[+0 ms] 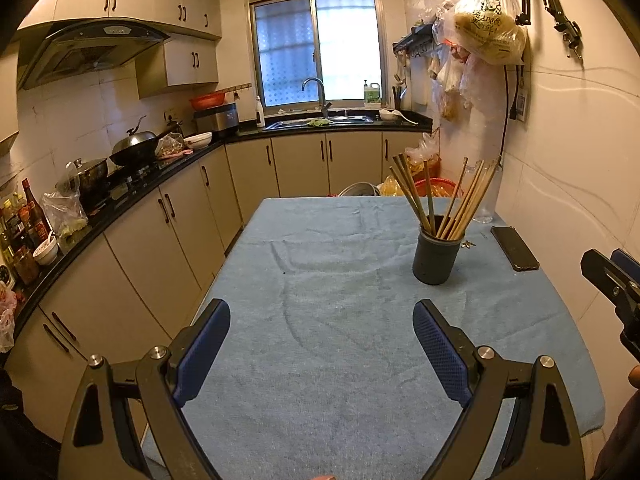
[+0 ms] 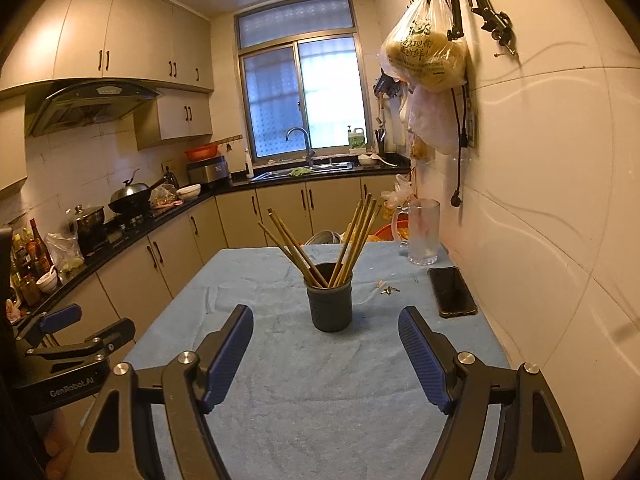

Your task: Organize utensils

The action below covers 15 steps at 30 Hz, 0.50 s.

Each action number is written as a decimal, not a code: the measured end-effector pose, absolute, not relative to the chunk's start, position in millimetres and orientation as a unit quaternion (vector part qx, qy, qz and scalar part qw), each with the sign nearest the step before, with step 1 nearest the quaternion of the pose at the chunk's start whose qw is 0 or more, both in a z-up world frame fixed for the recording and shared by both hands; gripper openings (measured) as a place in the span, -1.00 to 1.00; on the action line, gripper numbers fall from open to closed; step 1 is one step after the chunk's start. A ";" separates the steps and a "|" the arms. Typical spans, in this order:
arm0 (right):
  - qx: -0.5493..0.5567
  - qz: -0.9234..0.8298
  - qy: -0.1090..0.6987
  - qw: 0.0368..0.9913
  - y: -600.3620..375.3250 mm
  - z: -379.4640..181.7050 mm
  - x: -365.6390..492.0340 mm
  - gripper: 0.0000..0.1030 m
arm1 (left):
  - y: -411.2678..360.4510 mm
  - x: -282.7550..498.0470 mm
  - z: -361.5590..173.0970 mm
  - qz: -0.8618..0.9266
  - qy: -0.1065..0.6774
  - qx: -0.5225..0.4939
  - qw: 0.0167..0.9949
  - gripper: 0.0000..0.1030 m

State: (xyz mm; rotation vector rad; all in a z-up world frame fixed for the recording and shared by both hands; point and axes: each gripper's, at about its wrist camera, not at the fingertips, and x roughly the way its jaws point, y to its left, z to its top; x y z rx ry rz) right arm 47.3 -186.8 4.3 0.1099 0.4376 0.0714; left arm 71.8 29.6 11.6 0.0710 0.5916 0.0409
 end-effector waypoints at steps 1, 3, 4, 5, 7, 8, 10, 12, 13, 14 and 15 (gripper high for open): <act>0.054 0.035 0.216 0.974 -186.2 4.1 46.7 0.51 | 30.0 71.6 11.8 0.021 0.290 0.034 0.956 0.80; 0.053 0.034 0.217 0.974 -185.4 4.8 48.0 0.51 | 30.6 71.7 11.7 0.020 0.290 0.033 0.956 0.80; 0.053 0.035 0.218 0.974 -185.0 4.4 48.5 0.51 | 30.3 72.1 11.3 0.020 0.291 0.034 0.956 0.80; 0.054 0.036 0.218 0.974 -186.2 4.8 48.5 0.51 | 30.0 72.4 11.0 0.020 0.292 0.034 0.956 0.80; 0.053 0.037 0.219 0.974 -186.3 4.1 49.2 0.51 | 29.0 73.4 10.5 0.018 0.294 0.036 0.955 0.80; 0.054 0.037 0.219 0.974 -186.6 3.9 49.6 0.51 | 28.4 74.0 10.5 0.018 0.295 0.038 0.955 0.80; 0.056 0.038 0.219 0.973 -186.6 3.4 50.7 0.51 | 26.8 74.4 10.3 0.018 0.295 0.041 0.955 0.80; 0.055 0.038 0.220 0.973 -186.8 3.4 51.1 0.51 | 26.5 73.8 10.7 0.013 0.294 0.042 0.955 0.80; 0.055 0.039 0.219 0.973 -187.3 3.5 50.9 0.51 | 26.6 73.6 10.8 0.012 0.292 0.041 0.955 0.80; 0.055 0.038 0.218 0.974 -187.8 4.0 50.4 0.51 | 26.5 72.8 11.4 0.011 0.289 0.041 0.956 0.80; 0.055 0.037 0.218 0.974 -188.0 3.9 51.1 0.51 | 26.6 71.5 11.8 0.011 0.283 0.041 0.958 0.80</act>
